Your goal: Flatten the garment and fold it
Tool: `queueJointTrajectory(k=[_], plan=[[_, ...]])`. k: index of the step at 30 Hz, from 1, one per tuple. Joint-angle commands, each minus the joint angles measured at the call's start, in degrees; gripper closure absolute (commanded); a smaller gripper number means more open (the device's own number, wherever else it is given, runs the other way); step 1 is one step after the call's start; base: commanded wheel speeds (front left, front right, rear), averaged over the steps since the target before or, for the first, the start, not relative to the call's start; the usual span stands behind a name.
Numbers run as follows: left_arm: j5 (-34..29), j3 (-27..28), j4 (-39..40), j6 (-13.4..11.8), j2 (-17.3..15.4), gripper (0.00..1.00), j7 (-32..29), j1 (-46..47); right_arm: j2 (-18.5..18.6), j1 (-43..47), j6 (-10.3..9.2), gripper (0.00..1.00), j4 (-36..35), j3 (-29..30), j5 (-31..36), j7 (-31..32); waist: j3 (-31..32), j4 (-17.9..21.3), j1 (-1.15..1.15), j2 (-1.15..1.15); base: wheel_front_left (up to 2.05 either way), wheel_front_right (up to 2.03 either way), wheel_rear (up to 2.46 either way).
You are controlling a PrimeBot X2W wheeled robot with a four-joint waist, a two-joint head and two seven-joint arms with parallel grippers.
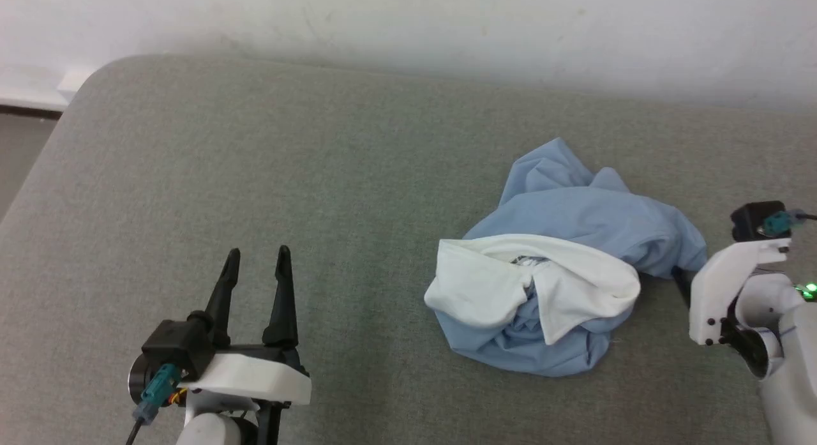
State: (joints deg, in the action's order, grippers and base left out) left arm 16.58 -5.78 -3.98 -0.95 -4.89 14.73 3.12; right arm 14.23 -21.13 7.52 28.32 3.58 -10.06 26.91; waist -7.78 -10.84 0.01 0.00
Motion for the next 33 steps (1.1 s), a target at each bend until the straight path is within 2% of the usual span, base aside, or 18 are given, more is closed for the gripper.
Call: queueJointTrajectory(k=[1, 6, 8, 9, 14, 19, 22, 26, 30, 33], plan=[[-0.59, 0.44, -0.37, 0.8, 0.55, 0.0, 0.27, 1.04, 0.49, -2.12, -0.03, 0.0, 3.1, -1.97, -1.21, 2.36, -1.88, -1.55, -0.01, 0.0, 0.0, 0.0, 0.0], [-1.02, 1.19, -0.78, 1.55, 1.24, 0.0, 0.27, 1.39, 1.43, -4.44, -0.03, 0.0, 9.38, -5.44, -4.41, 7.0, -2.37, -1.43, -0.01, 0.0, 0.0, 0.0, 0.0], [-1.21, 1.67, -0.9, 1.78, 1.39, 0.0, 0.27, 1.39, 1.31, -4.96, -0.03, 0.6, 10.85, -6.63, -6.12, 8.32, -2.27, -0.99, -0.01, 0.0, 0.0, 0.0, 0.0], [-1.32, 1.93, -0.98, 1.83, 1.46, 0.0, 0.27, 1.35, 1.38, -5.25, -0.03, 1.0, 11.07, -7.35, -6.79, 8.4, -2.17, -0.7, -0.01, 0.0, 0.0, 0.0, 0.0], [-1.69, 2.72, -1.43, 2.1, 1.65, 0.0, 0.27, 0.95, 2.82, -6.69, -0.03, 1.0, 9.02, -8.5, -7.57, 2.86, -0.99, 0.79, -0.01, 0.0, 0.0, 0.0, 0.0], [-2.13, 3.39, -1.75, 2.39, 1.79, 0.0, 0.27, -0.08, 4.39, -6.0, -0.03, 1.0, 3.35, -4.1, -5.53, -5.24, 1.1, 2.96, -0.01, 0.0, 0.0, 0.0, 0.0], [-2.28, 3.65, -1.77, 2.5, 1.84, 0.0, 0.27, -0.75, 5.29, -2.75, -0.03, 1.0, -1.91, 1.71, -3.66, -7.25, 2.05, 4.33, -0.01, 0.0, 0.0, 0.0, 0.0], [-2.39, 3.72, -1.75, 2.68, 1.89, 0.0, 0.27, -1.42, 5.41, 5.12, -0.03, 1.0, -10.09, 13.47, -0.51, -6.39, 2.55, 5.59, -0.01, 0.0, 0.0, 0.0, 0.0], [-2.45, 3.71, -1.73, 2.74, 1.93, 0.0, 0.27, -1.61, 2.47, 14.48, -0.03, 1.0, -16.68, 26.52, 2.22, -3.56, 2.47, 6.2, -0.01, 0.0, 0.0, 0.0, 0.0], [-2.41, 3.72, -1.86, 2.85, 1.95, 0.0, 0.27, -1.58, -0.93, 20.6, -0.03, 1.0, -18.79, 33.67, 3.46, -2.26, 2.4, 6.35, -0.01, 0.0, 0.0, 0.0, 0.0]])
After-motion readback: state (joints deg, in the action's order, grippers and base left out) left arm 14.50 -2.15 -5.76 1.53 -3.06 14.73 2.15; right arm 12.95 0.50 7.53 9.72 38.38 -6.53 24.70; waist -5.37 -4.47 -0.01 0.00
